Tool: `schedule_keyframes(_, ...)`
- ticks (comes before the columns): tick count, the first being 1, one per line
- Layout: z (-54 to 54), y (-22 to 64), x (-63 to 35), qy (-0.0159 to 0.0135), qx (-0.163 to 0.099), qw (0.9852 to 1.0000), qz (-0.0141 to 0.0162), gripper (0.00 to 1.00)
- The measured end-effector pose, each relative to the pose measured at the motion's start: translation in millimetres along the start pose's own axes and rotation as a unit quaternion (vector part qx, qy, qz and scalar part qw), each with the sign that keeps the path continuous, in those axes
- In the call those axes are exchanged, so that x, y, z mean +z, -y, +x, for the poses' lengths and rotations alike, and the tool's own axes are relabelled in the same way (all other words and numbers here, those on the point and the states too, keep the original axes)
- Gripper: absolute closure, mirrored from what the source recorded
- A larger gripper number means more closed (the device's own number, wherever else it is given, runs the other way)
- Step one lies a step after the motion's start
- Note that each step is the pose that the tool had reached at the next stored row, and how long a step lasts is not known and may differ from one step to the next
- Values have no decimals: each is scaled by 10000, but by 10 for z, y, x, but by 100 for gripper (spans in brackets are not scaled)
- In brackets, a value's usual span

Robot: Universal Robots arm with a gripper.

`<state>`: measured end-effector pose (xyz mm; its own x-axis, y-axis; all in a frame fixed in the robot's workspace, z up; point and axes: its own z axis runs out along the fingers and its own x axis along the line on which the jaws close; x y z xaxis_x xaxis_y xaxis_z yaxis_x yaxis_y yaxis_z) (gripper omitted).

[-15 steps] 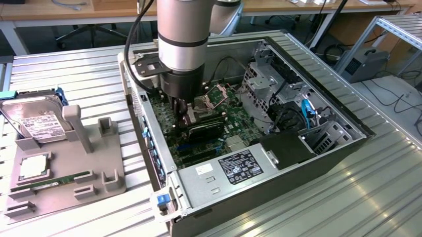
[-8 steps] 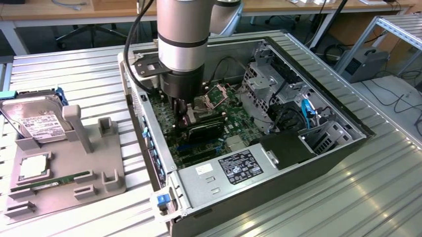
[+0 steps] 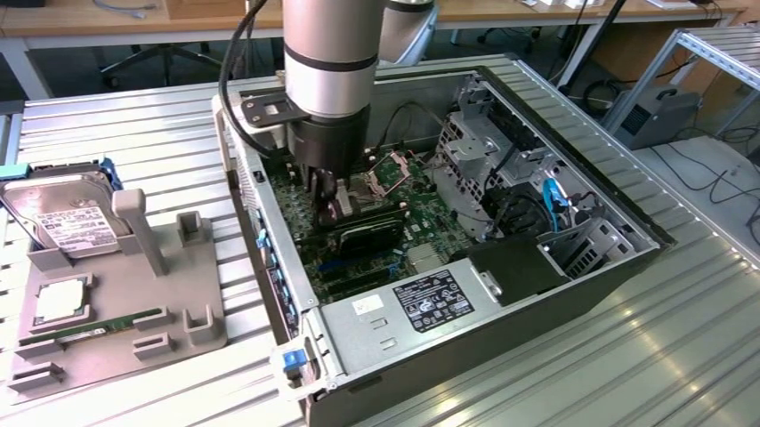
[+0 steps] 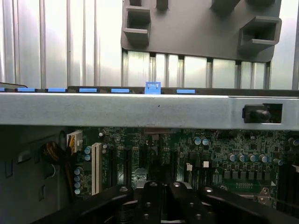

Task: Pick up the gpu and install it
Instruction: 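Press down on the gpu until it lock into place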

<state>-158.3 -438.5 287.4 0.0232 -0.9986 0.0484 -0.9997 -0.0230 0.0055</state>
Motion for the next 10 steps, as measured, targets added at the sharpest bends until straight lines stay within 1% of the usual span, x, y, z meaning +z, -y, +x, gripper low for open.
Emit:
schedule_keyframes(2, 2, 22, -1, 0, 0, 10000, -7, 89)
schedule_keyframes(4, 7, 56, 0, 3, -1, 10000, -22, 89)
schedule_keyframes(6, 10, 107, -1, 4, -2, 10000, -43, 89)
schedule_keyframes(10, 11, 118, -1, 5, -2, 10000, -47, 89)
